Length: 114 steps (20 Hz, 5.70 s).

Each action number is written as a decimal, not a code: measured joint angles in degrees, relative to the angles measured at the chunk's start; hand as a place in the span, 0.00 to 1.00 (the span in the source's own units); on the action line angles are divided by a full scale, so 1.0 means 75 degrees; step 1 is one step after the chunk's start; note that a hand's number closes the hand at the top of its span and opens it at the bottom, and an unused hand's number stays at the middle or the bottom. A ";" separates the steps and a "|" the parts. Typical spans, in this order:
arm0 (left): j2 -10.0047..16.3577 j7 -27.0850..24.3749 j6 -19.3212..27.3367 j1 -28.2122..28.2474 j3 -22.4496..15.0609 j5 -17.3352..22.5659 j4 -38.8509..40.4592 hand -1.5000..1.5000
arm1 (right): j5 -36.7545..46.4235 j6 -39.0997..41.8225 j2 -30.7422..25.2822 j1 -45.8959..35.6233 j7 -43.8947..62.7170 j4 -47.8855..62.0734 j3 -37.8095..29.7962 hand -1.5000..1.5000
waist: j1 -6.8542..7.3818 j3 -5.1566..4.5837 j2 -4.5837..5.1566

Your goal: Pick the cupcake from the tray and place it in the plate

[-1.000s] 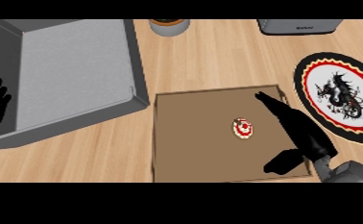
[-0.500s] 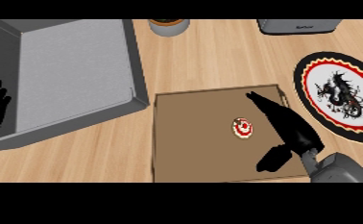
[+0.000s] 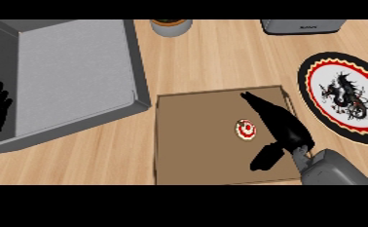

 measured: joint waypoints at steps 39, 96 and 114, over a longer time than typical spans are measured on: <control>-0.0843 0.0252 -0.0643 0.0318 0.0651 -0.0667 -0.0457 0.50 | 0.1879 -0.2748 -0.0742 -0.0858 -0.1753 0.0858 -0.1790 1.00 | -0.0327 -0.0001 -0.0071; -0.2307 0.0536 -0.1626 0.0046 0.0518 -0.1615 -0.0810 0.50 | -0.3076 0.2038 -0.1522 -0.1096 -0.7805 0.7523 -0.6694 0.00 | 0.0092 -0.0032 0.0035; -0.2753 0.0535 -0.1916 -0.0151 0.0323 -0.1802 -0.0670 0.50 | -0.2507 0.1933 -0.1607 -0.1086 -0.9416 0.9033 -0.6710 0.00 | 0.0295 -0.0059 0.0044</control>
